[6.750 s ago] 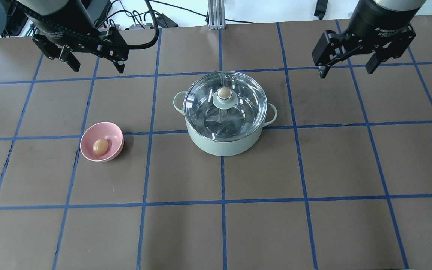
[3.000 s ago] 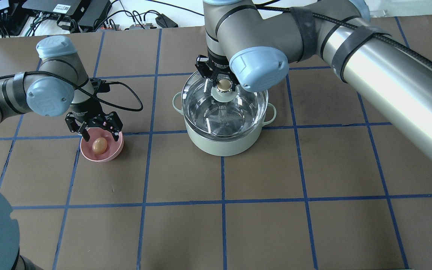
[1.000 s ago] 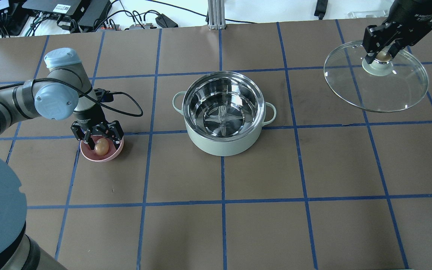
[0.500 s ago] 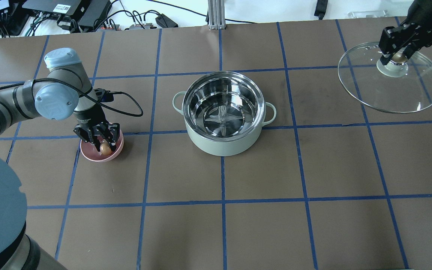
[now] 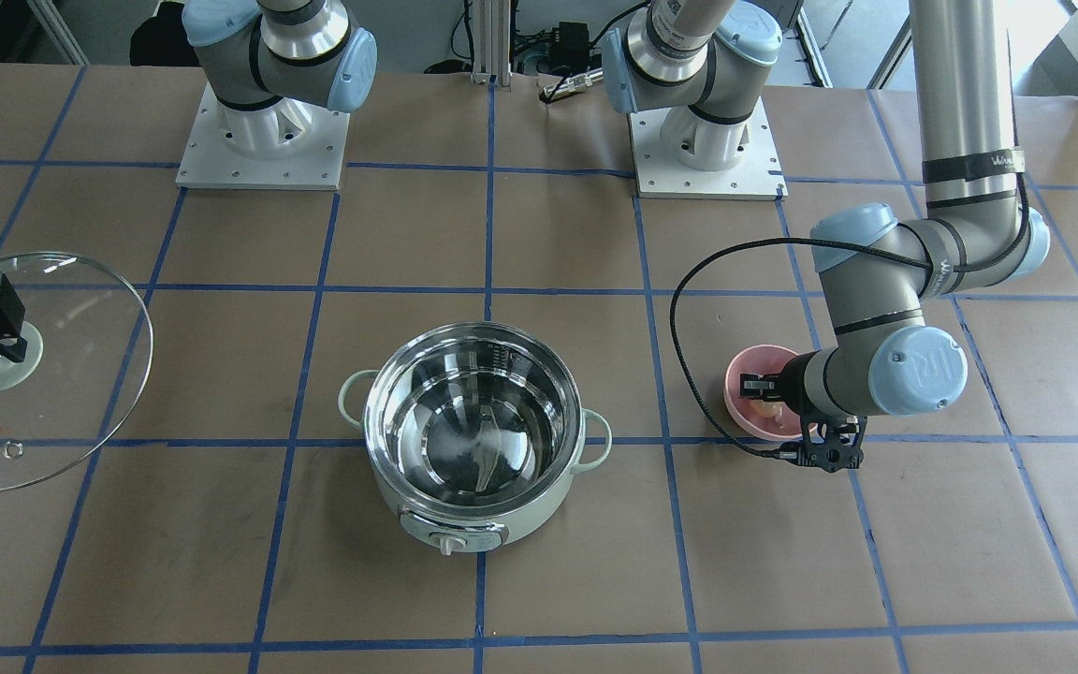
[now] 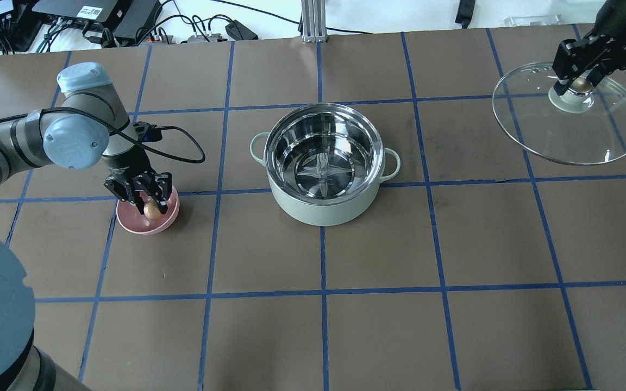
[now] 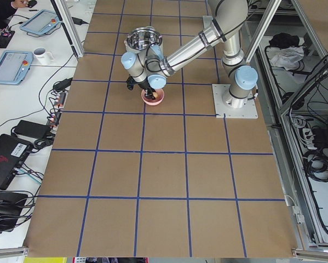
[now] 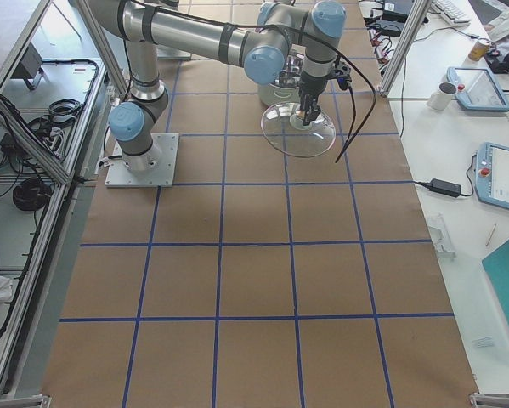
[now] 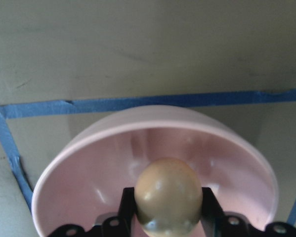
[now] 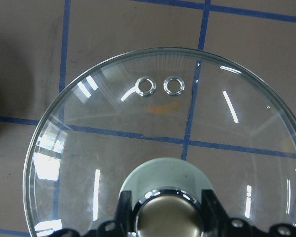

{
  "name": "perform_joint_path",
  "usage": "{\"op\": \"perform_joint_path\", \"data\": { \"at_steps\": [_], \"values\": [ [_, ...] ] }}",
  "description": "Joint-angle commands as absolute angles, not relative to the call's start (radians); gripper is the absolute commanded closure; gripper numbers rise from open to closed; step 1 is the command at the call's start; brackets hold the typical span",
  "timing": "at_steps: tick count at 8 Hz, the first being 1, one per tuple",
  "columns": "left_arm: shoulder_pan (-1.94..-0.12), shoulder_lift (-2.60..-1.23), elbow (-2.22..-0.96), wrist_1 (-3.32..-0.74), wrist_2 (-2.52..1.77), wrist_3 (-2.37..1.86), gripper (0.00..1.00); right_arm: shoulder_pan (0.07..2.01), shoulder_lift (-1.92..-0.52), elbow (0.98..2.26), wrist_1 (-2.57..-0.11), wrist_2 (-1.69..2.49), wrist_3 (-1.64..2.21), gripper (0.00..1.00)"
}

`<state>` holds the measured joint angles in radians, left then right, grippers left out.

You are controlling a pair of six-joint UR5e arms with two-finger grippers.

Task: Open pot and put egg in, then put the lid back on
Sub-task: 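Move the lid away from the pot while the left gripper lowers and grasps the egg, then lift the egg with the left gripper and carry it over the pot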

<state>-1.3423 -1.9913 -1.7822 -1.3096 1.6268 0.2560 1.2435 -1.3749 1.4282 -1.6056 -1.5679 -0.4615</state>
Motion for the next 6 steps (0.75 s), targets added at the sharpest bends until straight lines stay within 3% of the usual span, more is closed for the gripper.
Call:
{"op": "perform_joint_path", "data": {
  "at_steps": [1,4,6],
  "values": [
    [-1.344,-1.887,-1.761,-1.388,1.621,0.218,1.00,1.243,-1.373,1.430,-1.606,-1.566,-0.459,1.00],
    [-1.396,-1.760,-1.729,-1.405,1.496,0.085,1.00,1.243,-1.373,1.430,-1.606,-1.565,-0.454,1.00],
    [-1.626,-1.746,-1.662,-1.355,1.496,-0.047,1.00,1.243,-1.374,1.430,-1.606,-1.563,-0.454,1.00]
  ]
}}
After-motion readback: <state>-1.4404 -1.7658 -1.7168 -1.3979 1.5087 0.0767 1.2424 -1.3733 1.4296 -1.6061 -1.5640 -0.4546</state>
